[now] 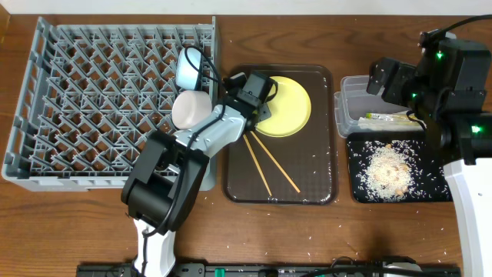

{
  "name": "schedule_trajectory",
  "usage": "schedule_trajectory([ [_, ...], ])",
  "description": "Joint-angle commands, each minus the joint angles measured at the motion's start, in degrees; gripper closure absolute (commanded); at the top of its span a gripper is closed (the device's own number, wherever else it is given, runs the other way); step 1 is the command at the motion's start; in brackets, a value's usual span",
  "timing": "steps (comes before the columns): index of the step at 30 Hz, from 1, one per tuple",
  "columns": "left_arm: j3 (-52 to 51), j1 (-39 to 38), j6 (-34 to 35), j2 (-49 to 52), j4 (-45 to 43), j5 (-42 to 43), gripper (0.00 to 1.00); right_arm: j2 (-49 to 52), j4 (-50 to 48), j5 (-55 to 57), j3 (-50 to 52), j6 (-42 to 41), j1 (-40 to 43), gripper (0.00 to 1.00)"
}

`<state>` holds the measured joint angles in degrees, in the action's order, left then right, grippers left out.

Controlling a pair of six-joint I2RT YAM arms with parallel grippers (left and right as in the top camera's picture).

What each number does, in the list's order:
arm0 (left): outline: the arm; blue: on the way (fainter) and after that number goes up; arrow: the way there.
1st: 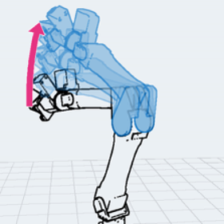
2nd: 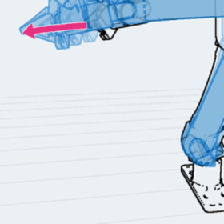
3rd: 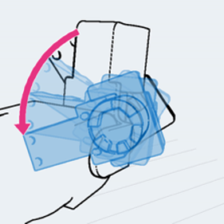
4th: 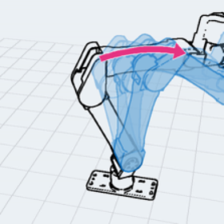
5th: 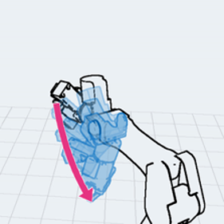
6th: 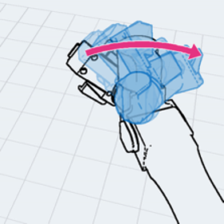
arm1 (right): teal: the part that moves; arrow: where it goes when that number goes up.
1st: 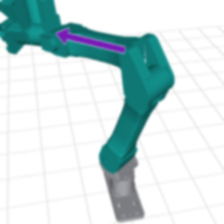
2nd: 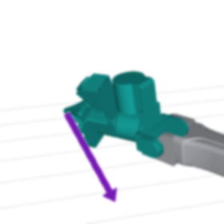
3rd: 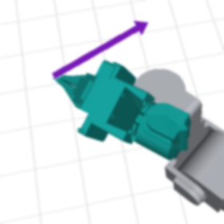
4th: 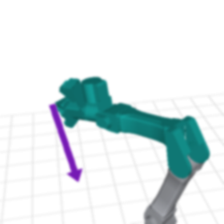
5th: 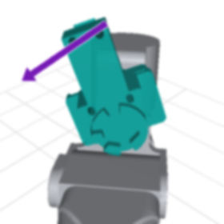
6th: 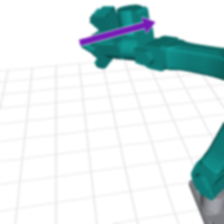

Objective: Sort waste into correct bins and load items into the dishwasher

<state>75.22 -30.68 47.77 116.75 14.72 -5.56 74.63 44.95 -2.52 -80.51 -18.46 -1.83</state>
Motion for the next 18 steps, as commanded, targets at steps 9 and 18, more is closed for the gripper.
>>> schedule_trajectory([
  [9, 0.7, -1.1, 7.3, 4.3, -2.0, -0.9, 0.67, 0.4, -0.1, 0.8, -0.3, -0.4, 0.3, 0.01],
  [18, 0.7, -1.1, 7.2, 4.3, -2.9, 0.9, 0.92, 0.4, -0.1, 0.8, -0.3, -0.4, 0.3, 0.01],
])
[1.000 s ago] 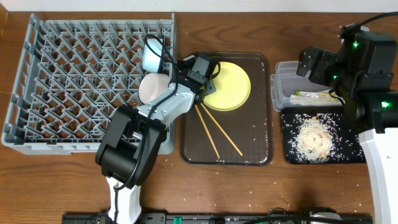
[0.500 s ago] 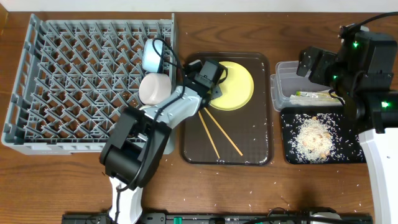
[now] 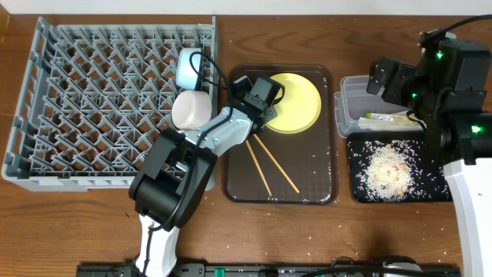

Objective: Sort waste into correct bins and load items into the dishwasher

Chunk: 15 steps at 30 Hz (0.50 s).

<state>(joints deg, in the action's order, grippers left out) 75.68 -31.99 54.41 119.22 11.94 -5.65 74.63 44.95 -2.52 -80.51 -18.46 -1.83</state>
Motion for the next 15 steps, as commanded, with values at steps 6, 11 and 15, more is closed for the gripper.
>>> schedule_trajectory([
  [6, 0.2, 0.2, 0.5, 0.9, -0.9, 2.1, 0.92, 0.4, -0.1, 0.8, -0.3, -0.4, 0.3, 0.01],
  [11, 0.2, 0.4, -2.9, -2.5, -0.9, 3.8, 0.92, 0.4, -0.1, 0.8, -0.3, -0.4, 0.3, 0.01],
  [15, 0.2, 0.8, -6.8, -6.3, -0.9, 5.2, 0.93, 0.4, -0.1, 0.8, -0.3, -0.4, 0.3, 0.01],
])
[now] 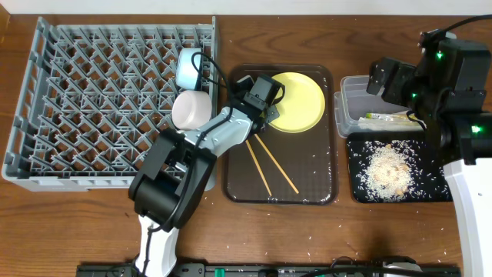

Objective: Sort waste into correct bins and load items into the dishwasher

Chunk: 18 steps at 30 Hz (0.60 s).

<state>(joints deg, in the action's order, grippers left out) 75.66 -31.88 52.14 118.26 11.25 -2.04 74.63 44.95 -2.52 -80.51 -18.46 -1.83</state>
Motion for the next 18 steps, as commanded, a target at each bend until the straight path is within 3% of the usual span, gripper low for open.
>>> schedule_trajectory([
  [1, 0.2, 0.8, -5.2, -6.4, -0.2, 1.6, 0.93, 0.4, -0.1, 0.8, -0.3, -0.4, 0.3, 0.01],
  [12, 0.2, 1.3, -6.0, -9.6, -1.0, 3.2, 0.93, 0.4, -0.1, 0.8, -0.3, -0.4, 0.3, 0.01],
  [14, 0.2, 1.3, -6.1, -9.6, -1.0, 3.0, 0.69, 0.4, -0.1, 0.8, -0.3, -0.4, 0.3, 0.01],
  [18, 0.2, 1.3, -6.0, -8.6, -1.0, 2.9, 0.47, 0.4, -0.1, 0.8, -0.3, -0.4, 0.3, 0.01],
])
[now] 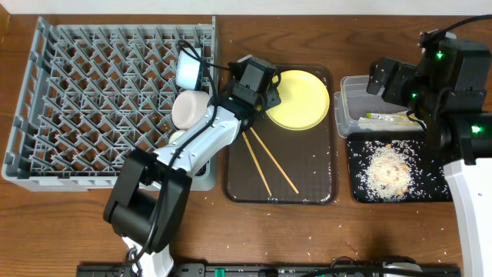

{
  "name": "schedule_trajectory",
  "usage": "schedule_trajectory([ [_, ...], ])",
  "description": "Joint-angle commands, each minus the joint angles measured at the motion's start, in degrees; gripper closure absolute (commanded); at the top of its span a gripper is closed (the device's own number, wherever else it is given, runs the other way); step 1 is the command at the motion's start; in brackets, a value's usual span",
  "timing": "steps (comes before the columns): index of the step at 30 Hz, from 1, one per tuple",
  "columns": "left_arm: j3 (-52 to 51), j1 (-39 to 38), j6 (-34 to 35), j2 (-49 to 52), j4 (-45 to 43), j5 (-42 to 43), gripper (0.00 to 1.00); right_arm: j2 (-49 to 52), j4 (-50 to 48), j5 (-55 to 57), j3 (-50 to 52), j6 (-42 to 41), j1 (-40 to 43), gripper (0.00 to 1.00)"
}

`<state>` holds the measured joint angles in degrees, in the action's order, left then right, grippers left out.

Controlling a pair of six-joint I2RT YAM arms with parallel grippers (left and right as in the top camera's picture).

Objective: Sort waste into correct bins and load items into the dishwasher

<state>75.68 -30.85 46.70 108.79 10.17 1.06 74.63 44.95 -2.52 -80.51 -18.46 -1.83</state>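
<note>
A yellow plate [301, 100] is at the back of the brown tray [280, 194]. Its left edge is at my left gripper [268, 98], which looks shut on that rim. The plate reaches almost to the tray's right rim. Two chopsticks [265, 163] lie loose on the tray in front of the plate. The grey dishwasher rack [92, 92] on the left holds a blue-and-white cup [187, 71] and a pink bowl [189, 109] near its right side. My right gripper [382, 78] hangs over the clear container [355, 108]; its fingers do not show clearly.
A black tray [361, 188] with a heap of rice stands at the right, in front of the clear container, which holds a wrapper. Rice grains are scattered over the wooden table and the brown tray. The left arm crosses the rack's right front corner.
My left gripper has moved a little toward the back of the tray, and the arm behind it has swung left. The plate shifted slightly right and back and looks a bit larger. The right arm stayed still.
At first my left gripper was at the plate's left edge, with the plate near the tray's back middle. Over the two later moments the plate stood further right, the gripper still at its rim. Now it lies almost against the tray's right rim.
</note>
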Motion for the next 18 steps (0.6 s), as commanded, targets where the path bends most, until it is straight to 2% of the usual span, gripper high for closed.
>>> schedule_trajectory([
  [1, 0.2, 0.3, -0.6, 1.4, 0.0, -0.2, 0.46, 0.4, -0.1, 0.8, -0.3, -0.4, 0.3, 0.01],
  [9, 0.2, 0.3, -0.3, 6.4, -1.9, 0.2, 0.44, 0.4, -0.1, 0.8, -0.3, -0.4, 0.3, 0.01],
  [18, 0.2, 2.6, -0.6, 8.9, -2.8, 6.3, 0.44, 0.4, -0.1, 0.8, -0.3, -0.4, 0.3, 0.01],
])
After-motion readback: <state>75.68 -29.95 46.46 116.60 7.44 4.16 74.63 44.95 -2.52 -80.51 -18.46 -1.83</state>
